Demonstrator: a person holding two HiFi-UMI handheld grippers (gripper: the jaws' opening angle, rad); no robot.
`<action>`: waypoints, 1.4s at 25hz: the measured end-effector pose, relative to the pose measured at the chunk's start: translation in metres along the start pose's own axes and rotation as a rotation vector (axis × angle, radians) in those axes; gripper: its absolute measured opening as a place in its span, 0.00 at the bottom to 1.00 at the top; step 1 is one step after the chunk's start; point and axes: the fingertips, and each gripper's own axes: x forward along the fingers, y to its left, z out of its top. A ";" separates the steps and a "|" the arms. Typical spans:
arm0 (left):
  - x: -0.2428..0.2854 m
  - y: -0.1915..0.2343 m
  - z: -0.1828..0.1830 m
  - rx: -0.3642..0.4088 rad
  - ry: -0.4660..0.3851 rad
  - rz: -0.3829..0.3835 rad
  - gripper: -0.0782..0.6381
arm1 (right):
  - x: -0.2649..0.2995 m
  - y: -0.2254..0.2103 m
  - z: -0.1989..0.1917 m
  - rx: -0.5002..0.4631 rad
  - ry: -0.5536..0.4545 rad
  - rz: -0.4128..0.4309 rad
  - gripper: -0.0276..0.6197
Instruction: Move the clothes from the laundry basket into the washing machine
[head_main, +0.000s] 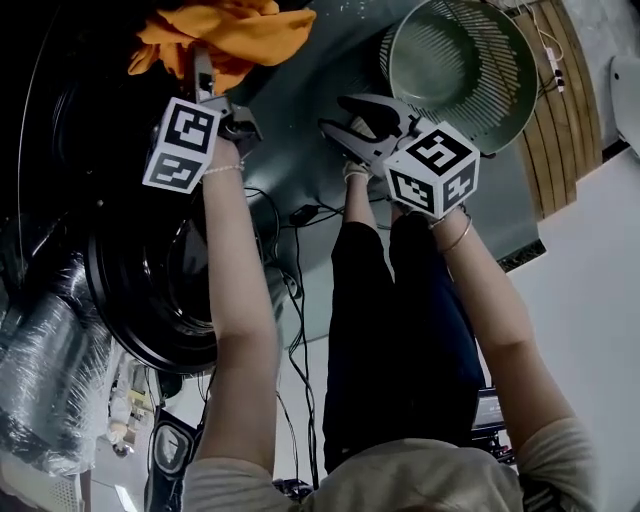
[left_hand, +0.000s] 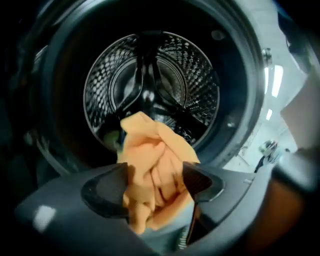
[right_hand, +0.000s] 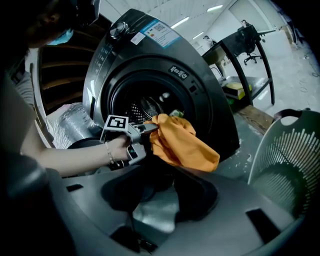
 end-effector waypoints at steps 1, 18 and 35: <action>-0.003 -0.005 -0.011 -0.026 0.017 -0.016 0.57 | 0.000 -0.001 0.000 0.004 -0.002 -0.004 0.33; 0.042 -0.035 -0.029 0.215 0.064 0.002 0.21 | 0.009 -0.015 0.005 0.010 -0.005 -0.015 0.28; 0.063 -0.046 0.102 0.336 -0.232 -0.013 0.29 | 0.016 -0.008 0.020 -0.006 -0.047 -0.010 0.23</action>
